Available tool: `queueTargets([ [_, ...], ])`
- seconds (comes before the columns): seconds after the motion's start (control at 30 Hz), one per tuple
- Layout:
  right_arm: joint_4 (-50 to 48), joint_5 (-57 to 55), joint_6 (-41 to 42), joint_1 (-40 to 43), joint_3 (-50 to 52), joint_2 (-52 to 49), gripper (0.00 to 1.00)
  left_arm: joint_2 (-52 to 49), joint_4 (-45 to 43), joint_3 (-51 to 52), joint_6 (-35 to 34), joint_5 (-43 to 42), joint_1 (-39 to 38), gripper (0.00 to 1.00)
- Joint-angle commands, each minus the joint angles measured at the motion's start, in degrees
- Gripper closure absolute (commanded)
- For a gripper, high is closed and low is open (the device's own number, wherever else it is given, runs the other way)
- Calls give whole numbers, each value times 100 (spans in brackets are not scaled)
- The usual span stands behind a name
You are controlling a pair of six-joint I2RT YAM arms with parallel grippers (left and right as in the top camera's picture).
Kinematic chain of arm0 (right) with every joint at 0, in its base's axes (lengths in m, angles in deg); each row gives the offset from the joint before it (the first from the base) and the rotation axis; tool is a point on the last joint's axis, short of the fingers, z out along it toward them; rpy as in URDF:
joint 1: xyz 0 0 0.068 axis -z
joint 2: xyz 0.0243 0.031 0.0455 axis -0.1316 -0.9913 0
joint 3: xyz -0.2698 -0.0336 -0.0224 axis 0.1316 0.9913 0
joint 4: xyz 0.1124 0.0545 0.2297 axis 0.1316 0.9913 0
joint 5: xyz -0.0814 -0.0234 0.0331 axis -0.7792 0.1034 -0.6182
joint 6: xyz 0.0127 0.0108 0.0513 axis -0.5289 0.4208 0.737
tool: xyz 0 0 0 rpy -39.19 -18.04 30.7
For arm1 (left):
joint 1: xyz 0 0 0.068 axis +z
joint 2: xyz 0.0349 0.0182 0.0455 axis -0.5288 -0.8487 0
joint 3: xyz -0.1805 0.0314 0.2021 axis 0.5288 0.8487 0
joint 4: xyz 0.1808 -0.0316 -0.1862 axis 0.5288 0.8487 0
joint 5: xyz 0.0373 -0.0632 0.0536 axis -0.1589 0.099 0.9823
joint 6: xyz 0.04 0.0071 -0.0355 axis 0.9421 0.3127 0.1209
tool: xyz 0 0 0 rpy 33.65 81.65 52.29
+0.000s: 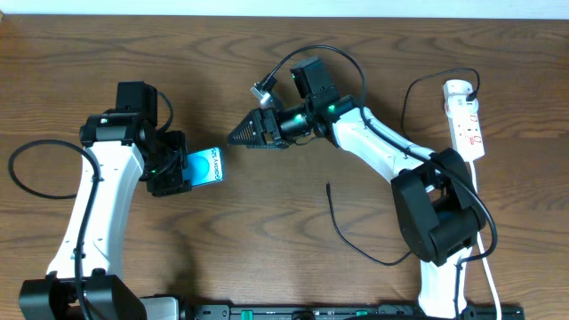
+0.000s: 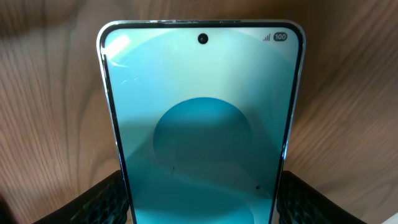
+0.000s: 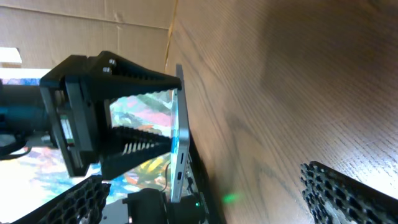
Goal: Plug charger to phone and switch on socket
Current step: 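Swing the right gripper toward the phone held by the left gripper, then close the right gripper on the phone's side edge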
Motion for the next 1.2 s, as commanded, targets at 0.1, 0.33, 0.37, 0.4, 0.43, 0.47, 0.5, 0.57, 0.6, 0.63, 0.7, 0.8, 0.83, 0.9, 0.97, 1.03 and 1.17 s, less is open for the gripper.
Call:
queueTargets([
  [0.1, -17, -463, 304, -308, -92, 28, 1, -4, 35, -37, -822, -74, -96, 93],
  [0.33, -118, -597, 476, -455, -92, 28, 1, -9, 11, -37, -918, -315, -157, 93],
  [0.37, -120, -625, 503, -481, -92, 28, 1, -11, 11, -37, -925, -354, -157, 93],
  [0.4, -118, -638, 518, -507, -90, 28, 1, -13, 13, -37, -935, -369, -157, 93],
  [0.43, -118, -651, 520, -531, -90, 28, 1, -13, 15, -37, -935, -365, -157, 93],
  [0.47, -120, -664, 520, -562, -92, 28, 1, -13, 17, -37, -933, -365, -157, 93],
  [0.5, -122, -682, 553, -588, -92, 28, 1, -13, 17, -37, -933, -365, -157, 93],
  [0.57, -162, -713, 741, -664, -92, 28, 1, -13, 17, -37, -953, -365, -162, 93],
  [0.6, -179, -717, 837, -699, -90, 28, 1, -20, 24, -37, -984, -367, -162, 93],
  [0.63, -219, -713, 872, -734, -90, 28, 1, -24, 20, -37, -1027, -376, -162, 93],
  [0.7, -356, -719, 909, -809, -90, 28, 1, -31, 17, -37, -1067, -428, -164, 93],
  [0.8, -529, -719, 1029, -876, -92, 28, 1, -35, 17, -37, -1067, -457, -162, 93],
  [0.83, -555, -719, 1073, -887, -90, 28, 1, -35, 17, -37, -1067, -457, -162, 93],
  [0.9, -573, -723, 1128, -901, -90, 28, 1, -35, 17, -37, -1069, -472, -162, 93],
  [0.97, -566, -721, 1156, -914, -90, 28, 1, -35, 17, -37, -1069, -476, -162, 93],
  [1.03, -564, -723, 1156, -931, -92, 28, 1, -35, 17, -37, -1069, -494, -162, 93],
  [1.17, -564, -763, 1156, -981, -92, 28, 5, -35, 20, -37, -1067, -516, -162, 93],
])
